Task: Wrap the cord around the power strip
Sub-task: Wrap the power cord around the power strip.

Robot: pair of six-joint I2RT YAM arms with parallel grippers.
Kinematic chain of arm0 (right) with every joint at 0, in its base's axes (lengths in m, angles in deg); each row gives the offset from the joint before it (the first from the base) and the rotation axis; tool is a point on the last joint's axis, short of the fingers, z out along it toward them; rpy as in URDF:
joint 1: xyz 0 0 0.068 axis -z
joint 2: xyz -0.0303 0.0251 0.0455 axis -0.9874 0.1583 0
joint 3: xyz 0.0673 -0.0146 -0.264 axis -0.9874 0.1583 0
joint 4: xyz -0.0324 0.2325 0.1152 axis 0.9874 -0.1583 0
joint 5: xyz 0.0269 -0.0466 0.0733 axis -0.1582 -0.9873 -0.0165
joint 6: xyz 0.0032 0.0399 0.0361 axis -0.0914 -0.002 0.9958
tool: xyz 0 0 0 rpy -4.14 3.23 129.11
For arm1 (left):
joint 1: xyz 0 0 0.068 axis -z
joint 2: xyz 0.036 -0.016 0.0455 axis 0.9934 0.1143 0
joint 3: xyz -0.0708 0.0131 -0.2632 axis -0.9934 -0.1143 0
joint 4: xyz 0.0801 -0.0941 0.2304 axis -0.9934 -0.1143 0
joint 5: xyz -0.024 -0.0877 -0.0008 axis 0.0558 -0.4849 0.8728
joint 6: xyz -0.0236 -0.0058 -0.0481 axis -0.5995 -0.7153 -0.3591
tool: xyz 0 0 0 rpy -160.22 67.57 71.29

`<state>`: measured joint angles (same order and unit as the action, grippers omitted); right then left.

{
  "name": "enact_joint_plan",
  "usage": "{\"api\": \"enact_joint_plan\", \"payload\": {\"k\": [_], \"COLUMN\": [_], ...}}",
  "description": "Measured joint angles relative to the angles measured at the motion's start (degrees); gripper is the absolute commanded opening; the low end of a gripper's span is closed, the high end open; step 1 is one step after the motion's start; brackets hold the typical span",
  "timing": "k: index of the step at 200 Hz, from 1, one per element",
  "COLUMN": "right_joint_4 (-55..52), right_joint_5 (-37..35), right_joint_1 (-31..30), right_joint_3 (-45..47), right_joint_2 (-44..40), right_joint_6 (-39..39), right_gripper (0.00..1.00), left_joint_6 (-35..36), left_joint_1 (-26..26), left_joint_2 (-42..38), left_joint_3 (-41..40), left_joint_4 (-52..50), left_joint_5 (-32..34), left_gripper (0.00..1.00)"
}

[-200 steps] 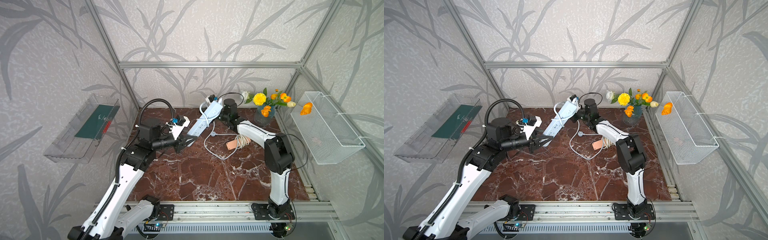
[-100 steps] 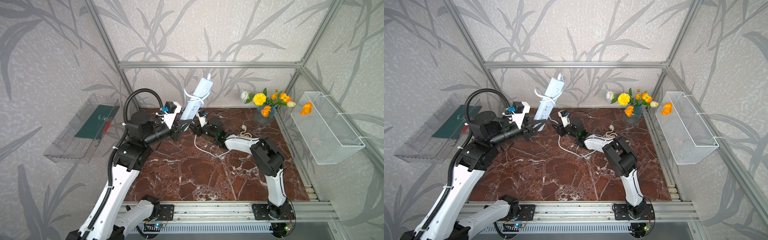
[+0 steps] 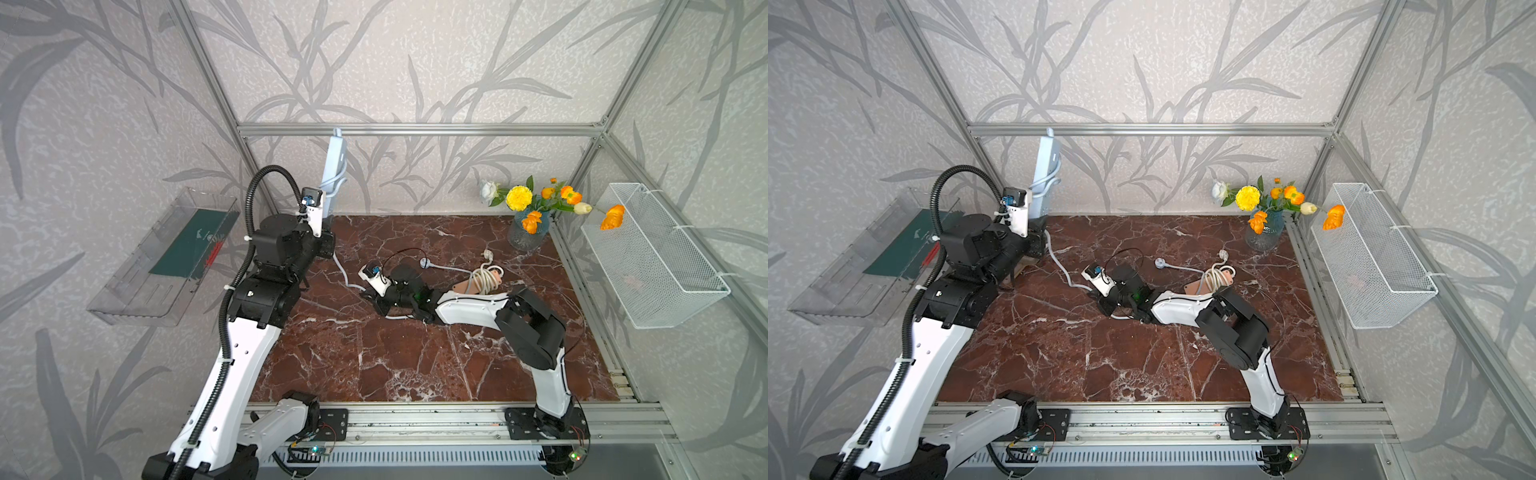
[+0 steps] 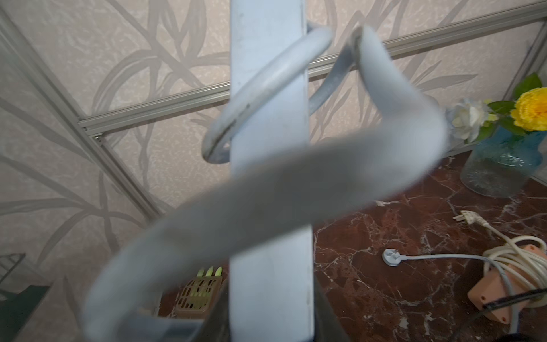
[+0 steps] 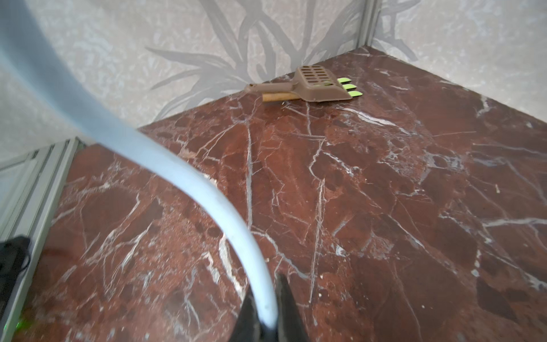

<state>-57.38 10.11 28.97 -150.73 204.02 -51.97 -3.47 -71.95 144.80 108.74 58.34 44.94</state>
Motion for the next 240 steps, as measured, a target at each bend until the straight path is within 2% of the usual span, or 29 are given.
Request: {"api": "enact_joint_plan", "payload": {"k": [34,52,112,147,180,205,222,240], "right_joint_4": [-11.54,-15.41,-23.69,-28.59,-33.07,-36.76,-34.47,-31.61], "right_joint_5": [1.36,1.22,0.22,1.92,4.90,8.98,12.50,14.47], "right_joint_1": [1.40,1.75,5.20,3.72,3.19,6.40,10.08,13.22], "right_joint_3": [-10.56,-12.66,-11.87,-19.12,-36.28,-56.22,-62.27,-64.81], "right_joint_2": [-0.83,-2.27,-8.70,-10.84,-8.79,0.63,6.23,10.60], "right_joint_6": [-13.51,-18.80,-29.20,-36.54,-39.69,-38.40,-33.79,-29.86], "right_gripper": [0.00,0.00,0.00,0.00,0.00,0.00,0.00,0.00], "left_joint_6": [-1.22,-1.40,-1.95,-2.08,0.15,3.89,5.81,7.93], "left_joint_1": [-2.38,-4.00,-5.53,-7.30,-6.58,-2.32,0.66,2.80], "left_joint_2": [-0.04,-0.04,0.39,5.53,10.97,10.01,8.11,6.40], "left_joint_3": [-0.42,-0.42,-1.88,-2.58,-7.78,-10.80,-11.32,-12.35], "left_joint_4": [-0.46,-1.38,-3.56,-7.02,-12.17,-15.78,-16.20,-16.65], "left_joint_5": [2.64,3.85,5.09,4.66,-4.28,-12.15,-16.98,-21.77], "left_gripper": [0.00,0.00,0.00,0.00,0.00,0.00,0.00,0.00]}}
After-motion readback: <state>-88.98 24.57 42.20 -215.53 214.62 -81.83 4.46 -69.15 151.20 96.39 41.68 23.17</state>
